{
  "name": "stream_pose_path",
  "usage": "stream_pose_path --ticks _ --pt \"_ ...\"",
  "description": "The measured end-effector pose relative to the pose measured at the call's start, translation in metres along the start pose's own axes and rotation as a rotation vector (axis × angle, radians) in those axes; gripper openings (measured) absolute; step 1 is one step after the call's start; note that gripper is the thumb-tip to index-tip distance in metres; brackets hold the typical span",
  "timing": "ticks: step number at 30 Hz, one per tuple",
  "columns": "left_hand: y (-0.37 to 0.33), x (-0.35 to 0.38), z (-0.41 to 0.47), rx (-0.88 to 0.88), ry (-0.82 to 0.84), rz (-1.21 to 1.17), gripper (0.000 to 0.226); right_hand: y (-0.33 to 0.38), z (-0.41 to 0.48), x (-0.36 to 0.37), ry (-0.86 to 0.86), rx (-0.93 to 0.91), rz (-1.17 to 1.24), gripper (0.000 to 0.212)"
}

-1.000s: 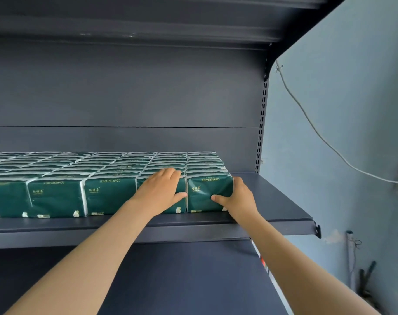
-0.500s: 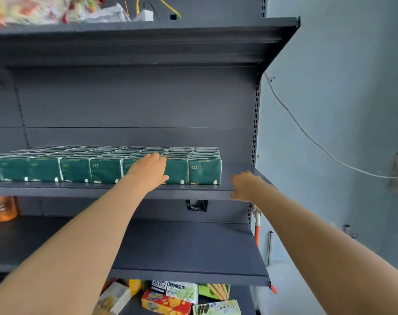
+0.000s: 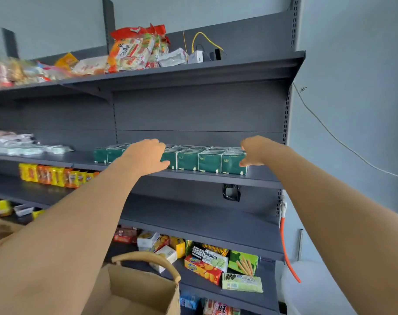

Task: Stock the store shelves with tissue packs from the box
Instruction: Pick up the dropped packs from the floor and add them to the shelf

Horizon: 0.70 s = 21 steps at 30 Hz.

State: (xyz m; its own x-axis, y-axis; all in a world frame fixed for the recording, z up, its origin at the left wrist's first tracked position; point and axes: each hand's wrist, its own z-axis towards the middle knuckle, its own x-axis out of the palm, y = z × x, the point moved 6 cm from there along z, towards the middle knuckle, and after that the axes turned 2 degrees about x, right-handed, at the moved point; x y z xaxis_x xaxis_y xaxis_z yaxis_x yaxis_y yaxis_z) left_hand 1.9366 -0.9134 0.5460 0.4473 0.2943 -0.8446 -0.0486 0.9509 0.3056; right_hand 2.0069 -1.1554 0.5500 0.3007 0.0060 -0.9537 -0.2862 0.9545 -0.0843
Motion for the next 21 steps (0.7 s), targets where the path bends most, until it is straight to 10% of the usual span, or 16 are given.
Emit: stream_pose_path --ticks 21 --pt "0.228 -0.090 -0.230 -0.054 -0.164 0.156 0.041 0.314 -0.134 -0.090 -0.206 -0.092 0.013 0.030"
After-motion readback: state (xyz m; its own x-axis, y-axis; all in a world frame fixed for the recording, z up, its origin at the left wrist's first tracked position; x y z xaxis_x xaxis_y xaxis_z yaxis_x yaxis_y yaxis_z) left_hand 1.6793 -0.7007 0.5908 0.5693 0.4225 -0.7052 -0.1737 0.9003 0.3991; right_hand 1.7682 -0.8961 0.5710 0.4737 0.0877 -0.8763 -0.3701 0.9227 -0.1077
